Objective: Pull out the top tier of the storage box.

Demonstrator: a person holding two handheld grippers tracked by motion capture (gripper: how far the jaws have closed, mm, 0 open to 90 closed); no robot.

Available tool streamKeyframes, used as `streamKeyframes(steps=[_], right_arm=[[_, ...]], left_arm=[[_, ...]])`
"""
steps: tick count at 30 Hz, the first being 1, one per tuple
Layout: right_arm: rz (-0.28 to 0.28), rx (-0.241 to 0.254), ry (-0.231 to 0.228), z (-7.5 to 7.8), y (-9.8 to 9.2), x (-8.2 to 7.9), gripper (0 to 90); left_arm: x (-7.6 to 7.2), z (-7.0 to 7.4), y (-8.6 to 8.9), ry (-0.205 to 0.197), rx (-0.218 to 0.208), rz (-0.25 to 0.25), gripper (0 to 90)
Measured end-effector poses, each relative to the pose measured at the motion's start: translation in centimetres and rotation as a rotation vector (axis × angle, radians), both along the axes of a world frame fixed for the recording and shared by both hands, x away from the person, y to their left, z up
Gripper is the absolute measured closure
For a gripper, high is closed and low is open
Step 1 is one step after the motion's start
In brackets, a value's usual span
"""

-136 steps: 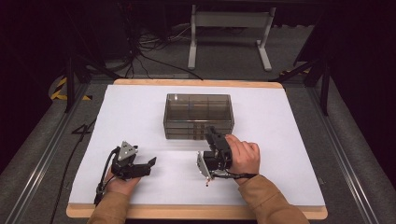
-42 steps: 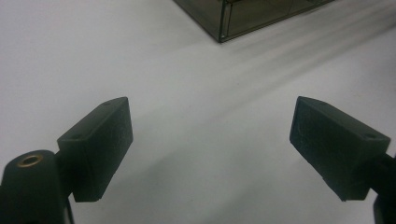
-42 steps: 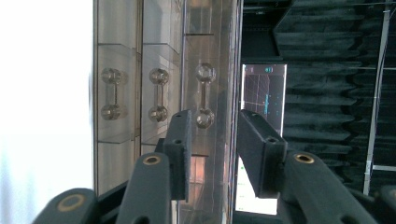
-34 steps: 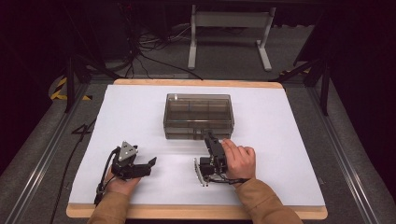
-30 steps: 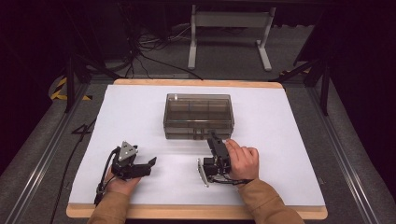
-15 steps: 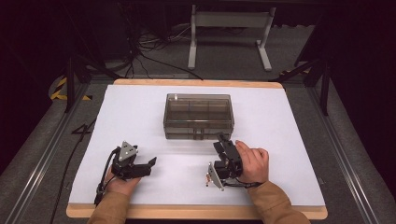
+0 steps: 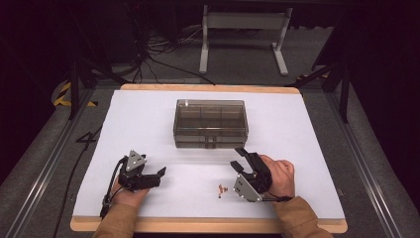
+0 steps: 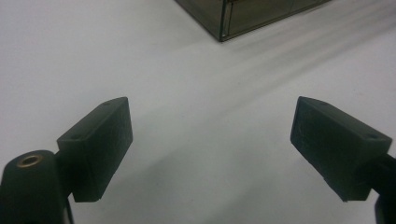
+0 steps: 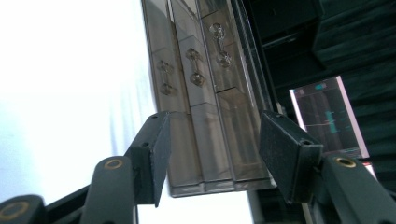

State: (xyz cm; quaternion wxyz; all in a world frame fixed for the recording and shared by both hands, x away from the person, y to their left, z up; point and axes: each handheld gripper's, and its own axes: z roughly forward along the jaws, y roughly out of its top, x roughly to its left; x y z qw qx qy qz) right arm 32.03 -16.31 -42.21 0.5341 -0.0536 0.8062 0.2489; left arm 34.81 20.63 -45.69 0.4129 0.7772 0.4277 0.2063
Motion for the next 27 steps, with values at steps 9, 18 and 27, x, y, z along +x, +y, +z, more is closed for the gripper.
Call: streamKeyframes(steps=[9,18,27], right_arm=[[0.079,0.167,0.226,0.4,-2.1,0.7,45.5],[0.122,0.345,0.375,1.2,-3.7,1.1,44.0],[0.121,0.470,0.550,1.4,-4.4,1.5,43.8]], left_arm=[[0.0,0.0,0.0,0.000,-0.001,-0.001,13.5],[0.0,0.0,0.0,-0.002,0.001,0.001,13.5],[0.0,0.0,0.0,0.000,-0.001,0.001,13.5]])
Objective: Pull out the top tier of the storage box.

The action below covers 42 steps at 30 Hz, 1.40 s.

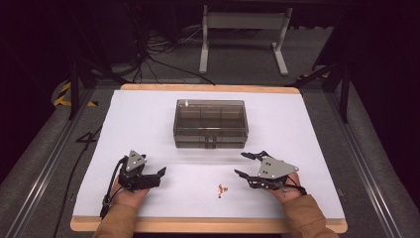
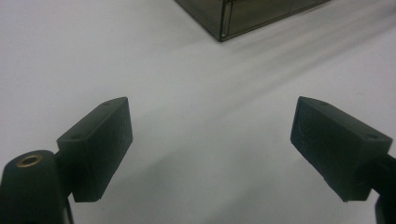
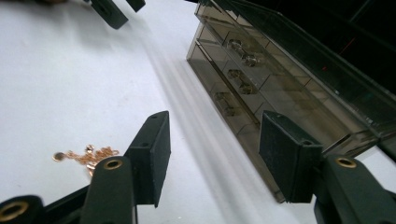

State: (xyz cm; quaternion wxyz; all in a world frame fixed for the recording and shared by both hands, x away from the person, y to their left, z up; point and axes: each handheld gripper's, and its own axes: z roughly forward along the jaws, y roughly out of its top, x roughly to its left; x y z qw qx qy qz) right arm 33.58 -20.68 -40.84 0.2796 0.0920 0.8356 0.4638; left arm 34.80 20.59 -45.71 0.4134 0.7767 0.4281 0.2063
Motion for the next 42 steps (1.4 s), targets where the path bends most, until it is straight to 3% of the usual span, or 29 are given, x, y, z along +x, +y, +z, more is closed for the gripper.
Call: streamKeyframes(steps=[1,4,8,15,17,20,26,42], right_arm=[[0.000,0.000,0.000,0.0,0.0,0.0,43.8],[-0.001,0.043,0.085,0.1,-0.4,0.3,43.8],[0.008,0.082,0.155,0.4,-0.6,0.3,44.2],[-0.012,0.086,0.194,0.6,-0.7,0.6,46.7],[-0.009,0.082,0.224,1.2,-0.8,0.9,47.7],[-0.012,0.044,0.213,1.9,-0.8,1.2,45.5],[-0.024,0.033,0.214,3.7,-1.0,1.9,41.2],[-0.010,-0.049,0.244,6.7,-0.9,4.7,46.5]], left_arm=[[0.0,0.0,0.0,0.000,0.000,0.000,13.5],[0.0,0.0,0.0,-0.001,0.001,0.000,13.5],[0.0,0.0,0.0,-0.001,0.000,0.000,13.5],[0.0,0.0,0.0,-0.001,-0.001,0.001,13.5],[0.0,0.0,0.0,0.000,0.002,0.001,13.5],[0.0,0.0,0.0,-0.001,0.001,0.001,13.5],[0.0,0.0,0.0,-0.001,-0.001,0.000,13.5],[0.0,0.0,0.1,0.002,0.001,-0.002,13.5]])
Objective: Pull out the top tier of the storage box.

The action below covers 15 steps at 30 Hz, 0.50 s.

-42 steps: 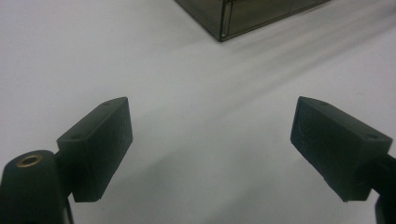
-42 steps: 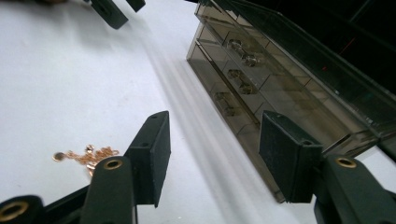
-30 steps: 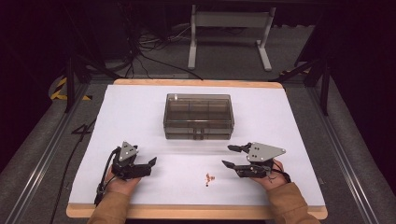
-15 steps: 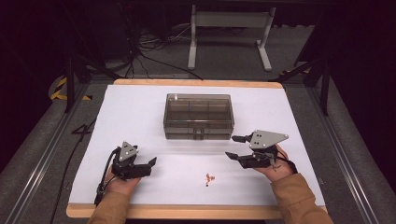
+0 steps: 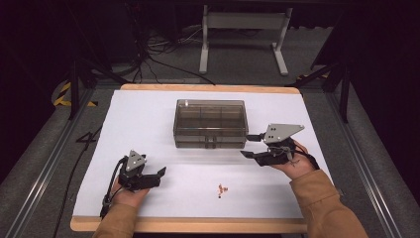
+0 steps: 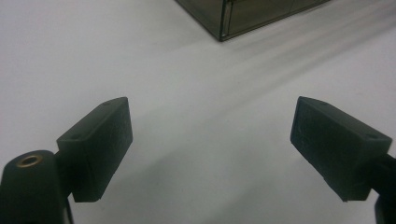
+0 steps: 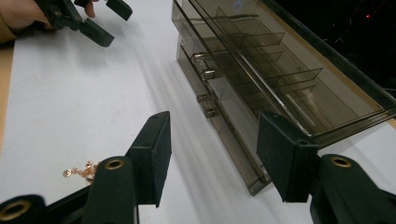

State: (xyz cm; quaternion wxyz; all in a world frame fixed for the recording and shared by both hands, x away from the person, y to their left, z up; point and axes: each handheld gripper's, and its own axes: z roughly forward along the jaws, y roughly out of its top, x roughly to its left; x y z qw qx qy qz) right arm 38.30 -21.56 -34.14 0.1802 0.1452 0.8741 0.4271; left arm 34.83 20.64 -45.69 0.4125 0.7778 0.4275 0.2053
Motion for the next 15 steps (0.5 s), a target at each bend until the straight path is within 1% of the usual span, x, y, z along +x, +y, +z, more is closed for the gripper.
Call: streamKeyframes(steps=[1,6,11,15], right_arm=[[0.001,-0.008,0.009,0.1,0.0,0.1,47.0],[0.014,-0.043,0.011,0.9,0.4,1.1,50.3],[0.017,-0.055,0.021,1.4,0.6,2.0,51.8],[0.020,-0.078,0.029,1.5,1.0,2.6,52.3]], left_arm=[[0.0,0.0,0.0,0.001,0.001,0.000,13.5],[0.0,0.0,0.0,-0.002,0.000,0.002,13.5],[0.0,0.0,0.0,0.001,-0.003,-0.001,13.5],[0.0,0.0,0.0,0.000,-0.001,-0.003,13.5]])
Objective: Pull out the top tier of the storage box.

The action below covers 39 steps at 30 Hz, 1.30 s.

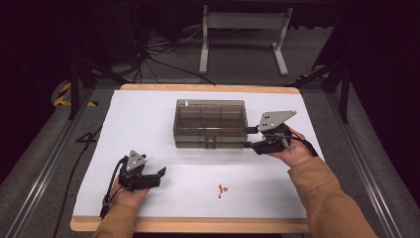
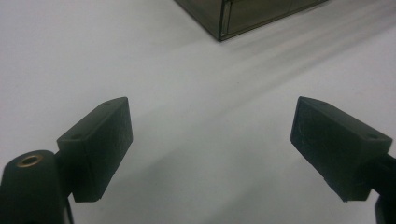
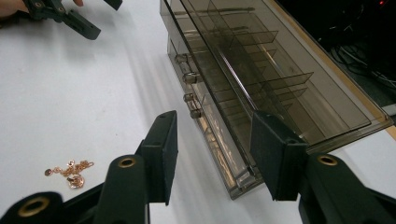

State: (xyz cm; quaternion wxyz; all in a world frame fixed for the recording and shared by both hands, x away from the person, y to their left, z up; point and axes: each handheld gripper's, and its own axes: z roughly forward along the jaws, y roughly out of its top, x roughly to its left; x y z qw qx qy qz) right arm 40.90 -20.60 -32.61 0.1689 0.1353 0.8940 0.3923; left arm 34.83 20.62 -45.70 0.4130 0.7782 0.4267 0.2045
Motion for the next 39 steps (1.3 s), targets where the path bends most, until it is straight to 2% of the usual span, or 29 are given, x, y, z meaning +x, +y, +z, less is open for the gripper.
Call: streamKeyframes(steps=[3,14,16,19,22,34,39], right_arm=[[0.005,-0.025,0.011,-0.1,0.4,0.6,53.2],[0.017,-0.070,0.030,-0.3,1.4,1.8,59.1],[0.029,-0.095,0.033,-0.4,1.7,2.0,59.8],[0.032,-0.104,0.041,-0.5,1.9,2.2,61.0],[0.039,-0.141,0.054,-0.8,2.2,2.4,63.0],[0.050,-0.222,0.065,-1.3,2.8,3.0,66.0],[0.049,-0.235,0.060,-1.4,2.8,3.2,68.3]], left_arm=[[0.0,0.0,0.0,0.003,-0.001,-0.002,13.5],[0.0,0.0,0.0,0.000,-0.001,0.000,13.5],[0.0,0.0,0.0,-0.001,-0.001,0.000,13.5],[0.0,0.0,0.0,-0.001,-0.001,-0.001,13.5],[0.0,0.0,0.0,-0.001,-0.001,-0.002,13.5],[0.0,0.0,0.0,-0.001,-0.002,-0.001,13.5],[0.0,0.0,0.0,0.001,0.000,-0.003,13.4]])
